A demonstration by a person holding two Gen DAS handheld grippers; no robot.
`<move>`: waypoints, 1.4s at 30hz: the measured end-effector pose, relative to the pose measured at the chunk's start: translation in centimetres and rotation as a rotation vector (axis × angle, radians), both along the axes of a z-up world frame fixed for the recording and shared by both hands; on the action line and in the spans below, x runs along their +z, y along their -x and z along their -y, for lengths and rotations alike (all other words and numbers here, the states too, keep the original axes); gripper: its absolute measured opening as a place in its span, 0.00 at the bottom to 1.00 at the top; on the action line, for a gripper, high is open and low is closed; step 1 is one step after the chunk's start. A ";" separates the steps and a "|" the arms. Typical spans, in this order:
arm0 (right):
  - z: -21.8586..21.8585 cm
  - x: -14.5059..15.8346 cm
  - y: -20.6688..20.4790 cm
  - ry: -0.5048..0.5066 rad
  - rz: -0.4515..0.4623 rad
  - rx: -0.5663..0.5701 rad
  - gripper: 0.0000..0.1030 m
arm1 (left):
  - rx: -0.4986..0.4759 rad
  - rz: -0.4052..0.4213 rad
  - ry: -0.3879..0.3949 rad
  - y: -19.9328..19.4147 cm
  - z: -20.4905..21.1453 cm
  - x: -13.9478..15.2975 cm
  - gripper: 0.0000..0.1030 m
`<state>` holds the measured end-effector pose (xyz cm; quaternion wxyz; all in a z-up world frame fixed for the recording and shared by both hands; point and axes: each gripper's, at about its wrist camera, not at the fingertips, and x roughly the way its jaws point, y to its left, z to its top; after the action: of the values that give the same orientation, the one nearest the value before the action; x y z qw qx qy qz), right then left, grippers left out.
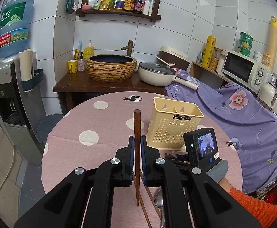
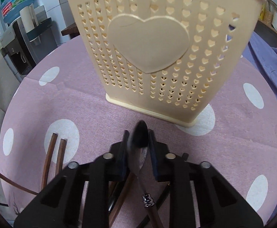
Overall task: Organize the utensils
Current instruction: 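Lift the spoon with the right tool and carry it toward the utensil holder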
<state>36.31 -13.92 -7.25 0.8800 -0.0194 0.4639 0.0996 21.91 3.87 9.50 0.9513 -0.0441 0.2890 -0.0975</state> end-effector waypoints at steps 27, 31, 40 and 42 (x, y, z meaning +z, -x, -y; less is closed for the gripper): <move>5.3 12.2 9.7 -0.326 0.110 0.081 0.08 | 0.004 -0.001 -0.013 0.4 -0.1 0.5 0.06; 5.4 14.0 10.6 -0.347 0.150 0.102 0.08 | 0.001 0.012 -0.011 0.7 0.0 1.2 0.06; 6.4 17.7 9.4 -0.520 0.240 0.095 0.08 | -0.030 0.084 -0.001 -0.4 1.6 5.3 0.06; 6.6 18.8 8.4 -0.558 0.253 0.093 0.08 | -0.043 0.107 0.001 -1.2 2.1 6.9 0.06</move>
<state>27.89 -20.49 11.57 0.8967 0.1892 0.3040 0.2601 23.07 1.75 16.41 0.9630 -0.0329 0.2388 -0.1204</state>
